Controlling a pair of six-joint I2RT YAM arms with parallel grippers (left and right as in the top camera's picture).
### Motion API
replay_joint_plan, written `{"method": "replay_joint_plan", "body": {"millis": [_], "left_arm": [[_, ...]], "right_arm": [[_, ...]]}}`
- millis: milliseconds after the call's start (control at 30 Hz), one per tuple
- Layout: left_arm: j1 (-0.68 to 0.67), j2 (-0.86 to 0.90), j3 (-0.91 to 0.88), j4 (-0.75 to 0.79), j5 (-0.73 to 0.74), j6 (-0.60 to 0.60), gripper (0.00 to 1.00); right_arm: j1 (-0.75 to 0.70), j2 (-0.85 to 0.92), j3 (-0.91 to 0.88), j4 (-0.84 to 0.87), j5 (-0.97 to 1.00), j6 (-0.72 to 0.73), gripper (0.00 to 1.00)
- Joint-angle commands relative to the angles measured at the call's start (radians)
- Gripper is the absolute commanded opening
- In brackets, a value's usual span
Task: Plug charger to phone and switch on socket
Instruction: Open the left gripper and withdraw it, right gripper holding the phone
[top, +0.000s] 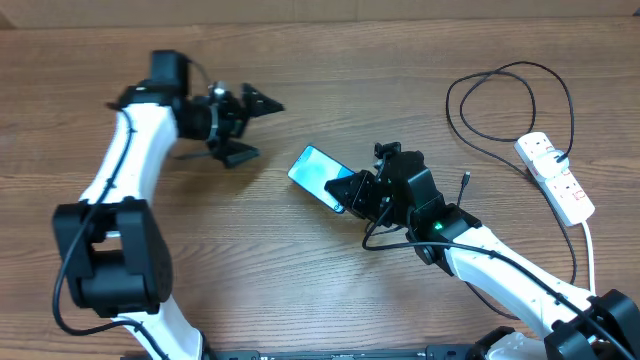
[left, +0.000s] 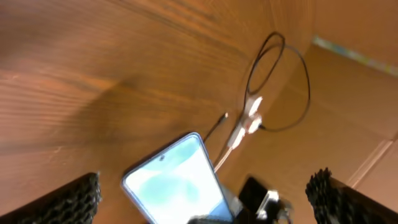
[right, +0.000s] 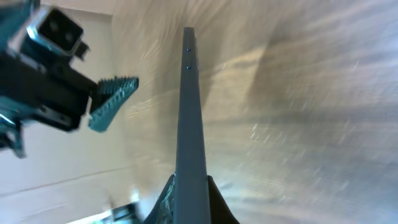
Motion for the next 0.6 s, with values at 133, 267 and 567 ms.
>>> {"method": "replay_joint_plan", "body": {"millis": [133,267,567], "left_arm": [[0.171,-0.068,0.014,-0.193,0.084,0.377,1.00],[0.217,-0.142,0.014,-0.257,0.053,0.480,1.00],[0.235,-0.414,0.014,-0.370,-0.047,0.667,1.00]], "right_arm": [[0.005,-0.013,0.013,0.019,-0.245,0.426,0.04],[0.005,-0.013,0.013,0.020,-0.352,0.526,0.04],[0.005,-0.013,0.013,0.029,-0.539,0.708,0.04]]}}
